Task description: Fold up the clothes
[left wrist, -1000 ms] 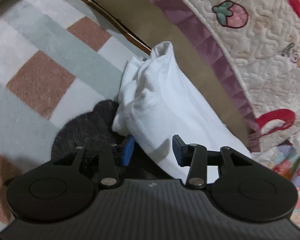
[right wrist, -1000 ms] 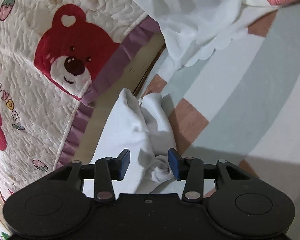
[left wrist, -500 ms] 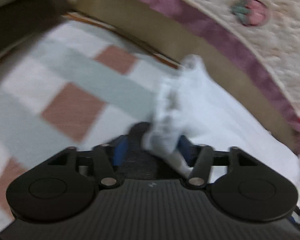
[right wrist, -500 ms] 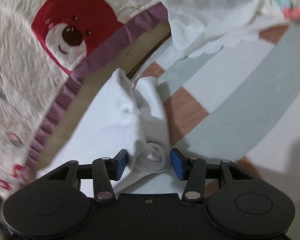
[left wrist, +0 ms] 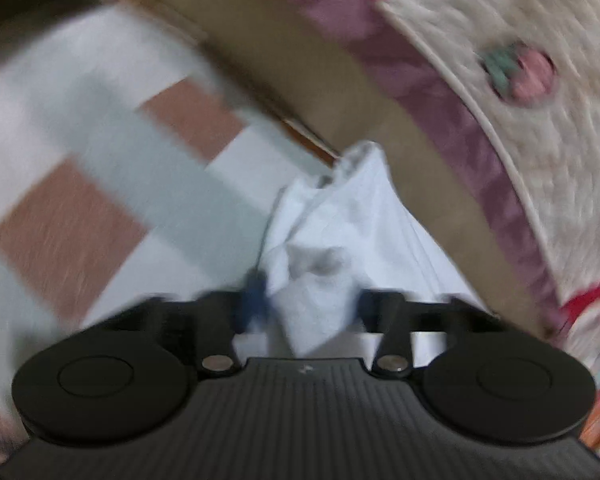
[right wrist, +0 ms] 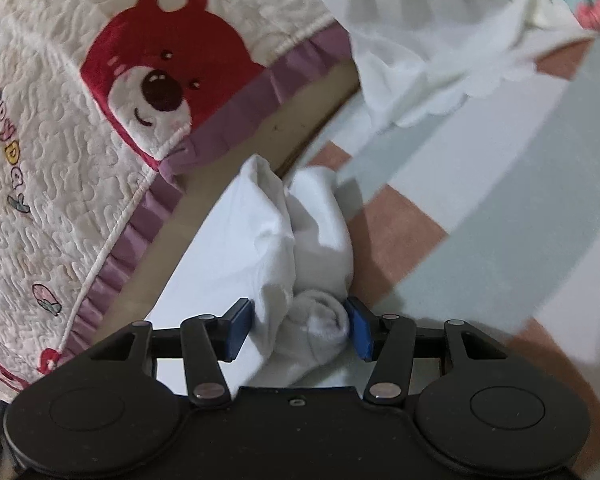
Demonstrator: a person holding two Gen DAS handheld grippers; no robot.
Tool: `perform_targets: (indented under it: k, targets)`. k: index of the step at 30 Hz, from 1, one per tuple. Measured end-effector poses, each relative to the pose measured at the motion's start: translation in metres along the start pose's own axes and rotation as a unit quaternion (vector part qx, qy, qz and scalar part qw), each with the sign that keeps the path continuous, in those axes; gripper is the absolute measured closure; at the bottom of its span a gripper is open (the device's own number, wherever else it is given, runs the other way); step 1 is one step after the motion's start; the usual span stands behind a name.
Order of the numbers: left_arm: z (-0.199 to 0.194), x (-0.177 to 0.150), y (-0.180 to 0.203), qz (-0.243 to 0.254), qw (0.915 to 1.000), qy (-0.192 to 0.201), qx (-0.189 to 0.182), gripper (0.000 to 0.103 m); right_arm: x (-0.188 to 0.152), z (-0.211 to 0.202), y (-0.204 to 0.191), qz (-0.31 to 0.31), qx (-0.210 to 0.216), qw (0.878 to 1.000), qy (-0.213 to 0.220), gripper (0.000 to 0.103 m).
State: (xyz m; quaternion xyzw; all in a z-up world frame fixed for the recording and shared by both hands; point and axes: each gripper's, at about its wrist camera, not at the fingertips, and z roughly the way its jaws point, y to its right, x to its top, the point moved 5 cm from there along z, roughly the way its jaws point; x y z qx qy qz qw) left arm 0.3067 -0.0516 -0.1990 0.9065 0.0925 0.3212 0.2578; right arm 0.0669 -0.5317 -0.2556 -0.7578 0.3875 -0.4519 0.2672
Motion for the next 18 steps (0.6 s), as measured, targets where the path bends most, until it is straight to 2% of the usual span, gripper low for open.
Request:
perform_targets:
  k: [3, 5, 8, 10, 12, 14, 16, 17, 18]
  targets:
    - [-0.017, 0.005, 0.016, 0.056, 0.9983, 0.012, -0.001, 0.089, 0.002, -0.003, -0.003, 0.003, 0.019, 1.0, 0.01, 0.077]
    - [-0.038, 0.011, 0.023, 0.066, 0.9974, 0.005, -0.026, 0.089, 0.008, -0.022, -0.018, -0.003, 0.034, 0.999, 0.013, 0.079]
    - [-0.076, 0.013, 0.019, 0.02, 0.9948, -0.056, -0.082, 0.09, 0.01, -0.062, -0.043, -0.025, 0.026, 0.999, 0.007, 0.079]
    - [-0.107, 0.006, 0.014, 0.017, 0.9913, -0.08, -0.103, 0.09, 0.008, -0.093, -0.058, -0.04, 0.007, 0.999, -0.004, 0.079]
    - [-0.138, -0.01, 0.003, 0.038, 0.9895, -0.093, -0.104, 0.089, -0.008, -0.128, -0.057, -0.049, -0.029, 0.998, -0.034, 0.078]
    - [-0.158, -0.038, -0.015, 0.066, 0.9871, -0.116, -0.088, 0.089, -0.044, -0.161, -0.037, -0.071, -0.078, 0.992, -0.065, 0.078]
    - [-0.162, -0.075, -0.039, 0.08, 0.9819, -0.161, -0.058, 0.088, -0.077, -0.178, -0.012, -0.094, -0.142, 0.98, -0.101, 0.076]
    - [-0.16, -0.089, -0.049, 0.086, 0.9802, -0.173, -0.043, 0.088, -0.086, -0.18, -0.001, -0.1, -0.181, 0.972, -0.115, 0.078]
    - [-0.157, -0.099, -0.057, 0.094, 0.9797, -0.174, -0.03, 0.088, -0.09, -0.182, 0.005, -0.105, -0.201, 0.967, -0.119, 0.076]
